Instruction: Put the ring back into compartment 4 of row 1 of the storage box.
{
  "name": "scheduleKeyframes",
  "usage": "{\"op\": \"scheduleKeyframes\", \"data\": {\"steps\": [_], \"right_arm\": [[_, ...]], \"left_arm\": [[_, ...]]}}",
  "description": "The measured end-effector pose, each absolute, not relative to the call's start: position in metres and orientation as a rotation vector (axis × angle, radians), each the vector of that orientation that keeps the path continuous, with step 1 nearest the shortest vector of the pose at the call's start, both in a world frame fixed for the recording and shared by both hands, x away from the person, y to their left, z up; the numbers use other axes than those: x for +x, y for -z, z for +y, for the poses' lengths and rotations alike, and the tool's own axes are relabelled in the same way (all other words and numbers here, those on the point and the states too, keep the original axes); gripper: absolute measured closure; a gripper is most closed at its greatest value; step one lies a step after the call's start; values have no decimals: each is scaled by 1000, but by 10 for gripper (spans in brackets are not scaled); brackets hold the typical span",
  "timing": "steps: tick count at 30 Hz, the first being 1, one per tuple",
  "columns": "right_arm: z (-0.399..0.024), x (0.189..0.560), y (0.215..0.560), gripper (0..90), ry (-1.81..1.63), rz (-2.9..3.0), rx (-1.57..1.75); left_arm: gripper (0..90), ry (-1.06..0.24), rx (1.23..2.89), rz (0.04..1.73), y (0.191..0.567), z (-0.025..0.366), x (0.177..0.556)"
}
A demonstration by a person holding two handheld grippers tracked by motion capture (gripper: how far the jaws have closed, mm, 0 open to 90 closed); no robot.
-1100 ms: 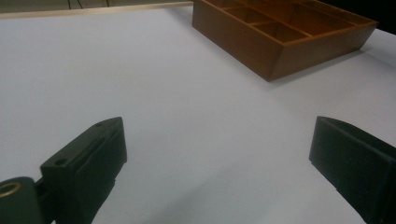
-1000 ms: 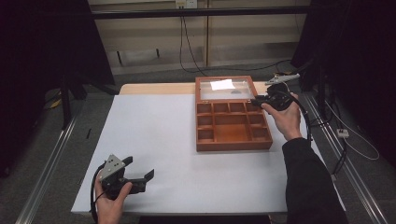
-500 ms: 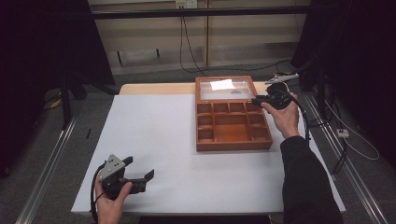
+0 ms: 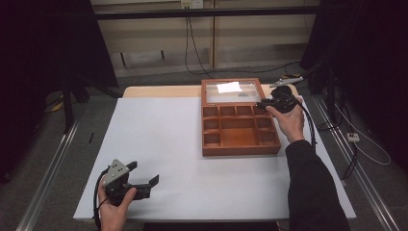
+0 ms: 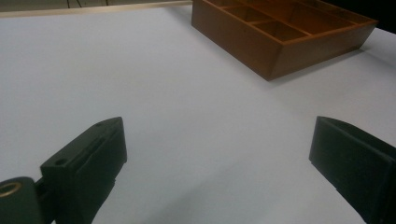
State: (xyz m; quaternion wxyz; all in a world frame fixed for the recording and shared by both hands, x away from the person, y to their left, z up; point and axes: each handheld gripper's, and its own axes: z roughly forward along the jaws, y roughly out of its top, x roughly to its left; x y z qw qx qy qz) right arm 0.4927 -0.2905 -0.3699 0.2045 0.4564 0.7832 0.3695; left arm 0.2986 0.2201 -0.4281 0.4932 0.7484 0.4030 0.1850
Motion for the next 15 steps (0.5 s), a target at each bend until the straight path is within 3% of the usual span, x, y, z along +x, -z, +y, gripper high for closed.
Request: {"op": "scheduleKeyframes", "data": {"steps": [15], "right_arm": [[-292,500,385,712,-978,2190,1320]], "left_arm": [[41,-445,1818,966,428,221,299]]}}
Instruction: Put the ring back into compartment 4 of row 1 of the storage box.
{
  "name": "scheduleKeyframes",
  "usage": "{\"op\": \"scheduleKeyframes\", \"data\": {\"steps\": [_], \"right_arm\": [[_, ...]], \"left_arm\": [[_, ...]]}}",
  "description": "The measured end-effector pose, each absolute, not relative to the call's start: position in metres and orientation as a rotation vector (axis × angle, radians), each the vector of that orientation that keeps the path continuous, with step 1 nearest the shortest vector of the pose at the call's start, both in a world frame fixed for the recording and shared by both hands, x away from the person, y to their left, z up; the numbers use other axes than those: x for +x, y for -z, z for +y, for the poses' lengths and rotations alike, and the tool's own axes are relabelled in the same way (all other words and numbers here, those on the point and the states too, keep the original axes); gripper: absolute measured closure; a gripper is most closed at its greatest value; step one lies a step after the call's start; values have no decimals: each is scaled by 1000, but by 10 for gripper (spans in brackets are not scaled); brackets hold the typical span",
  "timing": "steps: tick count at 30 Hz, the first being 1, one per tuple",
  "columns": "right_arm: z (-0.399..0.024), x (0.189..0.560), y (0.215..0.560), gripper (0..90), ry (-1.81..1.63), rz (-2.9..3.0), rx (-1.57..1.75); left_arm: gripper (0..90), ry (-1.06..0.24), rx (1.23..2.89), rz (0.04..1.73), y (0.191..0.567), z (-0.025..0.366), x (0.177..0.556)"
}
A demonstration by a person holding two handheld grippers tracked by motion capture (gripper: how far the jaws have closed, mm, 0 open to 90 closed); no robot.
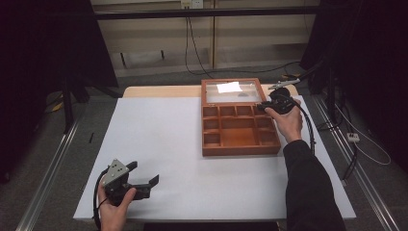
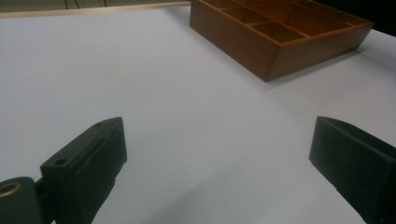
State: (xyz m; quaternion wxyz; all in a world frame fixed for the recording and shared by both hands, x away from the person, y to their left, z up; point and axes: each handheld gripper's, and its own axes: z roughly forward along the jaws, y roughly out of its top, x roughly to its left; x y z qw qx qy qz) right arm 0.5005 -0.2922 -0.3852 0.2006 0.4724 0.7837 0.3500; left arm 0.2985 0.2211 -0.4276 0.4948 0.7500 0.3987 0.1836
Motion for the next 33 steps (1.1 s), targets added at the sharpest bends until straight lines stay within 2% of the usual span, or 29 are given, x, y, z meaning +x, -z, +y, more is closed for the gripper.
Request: {"op": "scheduleKeyframes", "data": {"steps": [33], "right_arm": [[-288,507,408,709,-934,2199,1351]], "left_arm": [[41,-439,1820,966,428,221,298]]}}
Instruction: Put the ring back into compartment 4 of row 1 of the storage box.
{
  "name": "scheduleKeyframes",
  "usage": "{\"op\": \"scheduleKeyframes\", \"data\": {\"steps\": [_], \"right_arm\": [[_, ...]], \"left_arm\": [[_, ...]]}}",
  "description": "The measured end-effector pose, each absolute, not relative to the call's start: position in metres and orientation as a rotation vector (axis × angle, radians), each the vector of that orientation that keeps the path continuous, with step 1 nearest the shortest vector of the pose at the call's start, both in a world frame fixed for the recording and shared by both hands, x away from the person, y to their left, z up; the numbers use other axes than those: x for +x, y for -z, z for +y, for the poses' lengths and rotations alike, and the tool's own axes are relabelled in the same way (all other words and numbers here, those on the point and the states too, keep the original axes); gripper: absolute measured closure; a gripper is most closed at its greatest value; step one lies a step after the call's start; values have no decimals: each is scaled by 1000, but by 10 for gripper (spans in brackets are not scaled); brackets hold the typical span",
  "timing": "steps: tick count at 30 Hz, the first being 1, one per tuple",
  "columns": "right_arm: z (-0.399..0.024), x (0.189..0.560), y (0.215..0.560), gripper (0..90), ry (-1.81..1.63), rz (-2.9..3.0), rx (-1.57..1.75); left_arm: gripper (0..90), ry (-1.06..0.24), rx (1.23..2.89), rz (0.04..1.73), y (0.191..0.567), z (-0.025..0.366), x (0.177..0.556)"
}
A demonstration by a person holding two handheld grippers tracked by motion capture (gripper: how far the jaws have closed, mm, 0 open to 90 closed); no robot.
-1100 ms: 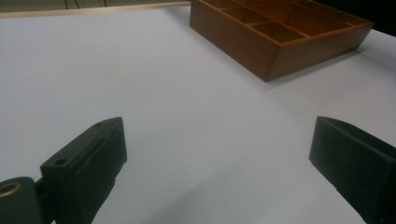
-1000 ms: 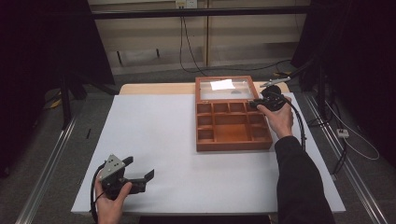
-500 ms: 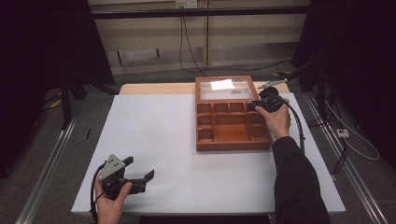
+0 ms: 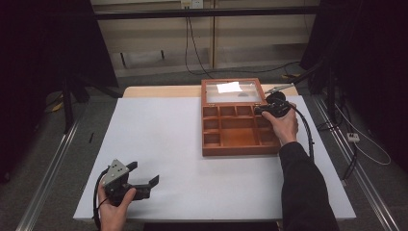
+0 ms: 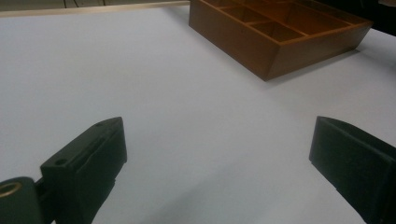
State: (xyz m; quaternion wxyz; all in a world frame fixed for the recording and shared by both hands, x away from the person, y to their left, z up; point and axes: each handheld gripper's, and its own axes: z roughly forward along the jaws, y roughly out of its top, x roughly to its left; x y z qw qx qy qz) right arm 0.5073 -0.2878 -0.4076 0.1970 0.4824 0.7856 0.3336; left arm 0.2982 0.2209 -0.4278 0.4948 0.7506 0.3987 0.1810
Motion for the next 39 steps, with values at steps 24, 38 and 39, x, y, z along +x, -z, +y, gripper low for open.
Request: {"op": "scheduleKeyframes", "data": {"steps": [24,38,39], "right_arm": [[-289,510,413,685,-878,2177,1395],[-290,507,406,461,-933,2136,1421],[-290,507,406,432,-940,2125,1428]], "left_arm": [[41,-436,1817,968,428,220,299],[41,-436,1816,971,428,219,299],[41,-436,1816,972,428,219,299]]}}
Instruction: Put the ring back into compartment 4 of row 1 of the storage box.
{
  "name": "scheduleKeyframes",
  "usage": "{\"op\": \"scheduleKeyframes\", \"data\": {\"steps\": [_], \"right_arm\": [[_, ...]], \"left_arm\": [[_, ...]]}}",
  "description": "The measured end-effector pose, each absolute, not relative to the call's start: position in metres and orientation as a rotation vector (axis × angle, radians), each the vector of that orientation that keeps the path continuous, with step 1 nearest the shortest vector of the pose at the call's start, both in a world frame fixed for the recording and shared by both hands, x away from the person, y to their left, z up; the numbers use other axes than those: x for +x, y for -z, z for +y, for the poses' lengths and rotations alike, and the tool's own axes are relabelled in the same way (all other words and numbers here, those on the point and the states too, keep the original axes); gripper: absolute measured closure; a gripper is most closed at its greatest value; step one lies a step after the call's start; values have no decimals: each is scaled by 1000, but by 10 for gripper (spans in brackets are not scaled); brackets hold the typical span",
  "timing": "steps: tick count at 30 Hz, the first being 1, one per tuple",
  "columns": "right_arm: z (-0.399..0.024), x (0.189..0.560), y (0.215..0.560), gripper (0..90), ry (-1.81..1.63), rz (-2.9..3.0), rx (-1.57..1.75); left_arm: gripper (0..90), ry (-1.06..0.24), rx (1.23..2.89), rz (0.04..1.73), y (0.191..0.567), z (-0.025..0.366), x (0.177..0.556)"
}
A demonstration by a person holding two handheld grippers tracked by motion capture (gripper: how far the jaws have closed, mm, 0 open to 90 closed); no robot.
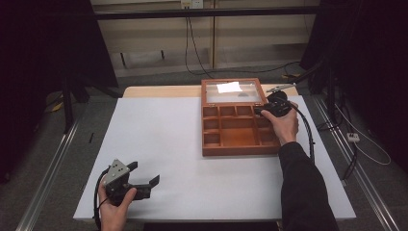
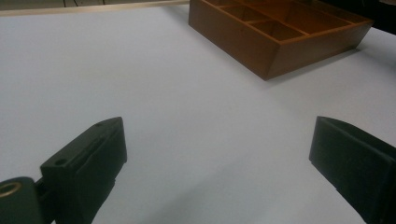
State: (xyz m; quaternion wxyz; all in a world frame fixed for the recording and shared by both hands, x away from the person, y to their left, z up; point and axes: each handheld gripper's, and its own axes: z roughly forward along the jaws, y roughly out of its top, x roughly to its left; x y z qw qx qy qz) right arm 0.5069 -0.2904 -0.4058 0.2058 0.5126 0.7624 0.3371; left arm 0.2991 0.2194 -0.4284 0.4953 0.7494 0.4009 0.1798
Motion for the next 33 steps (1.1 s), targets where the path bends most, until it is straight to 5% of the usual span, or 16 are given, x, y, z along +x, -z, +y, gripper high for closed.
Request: {"op": "scheduleKeyframes", "data": {"steps": [16,33], "right_arm": [[-300,501,396,75,-970,2069,1474],[-291,477,389,72,-992,2004,1428]], "left_arm": [[42,-430,1823,982,429,217,304],[44,-434,1822,973,429,219,302]]}}
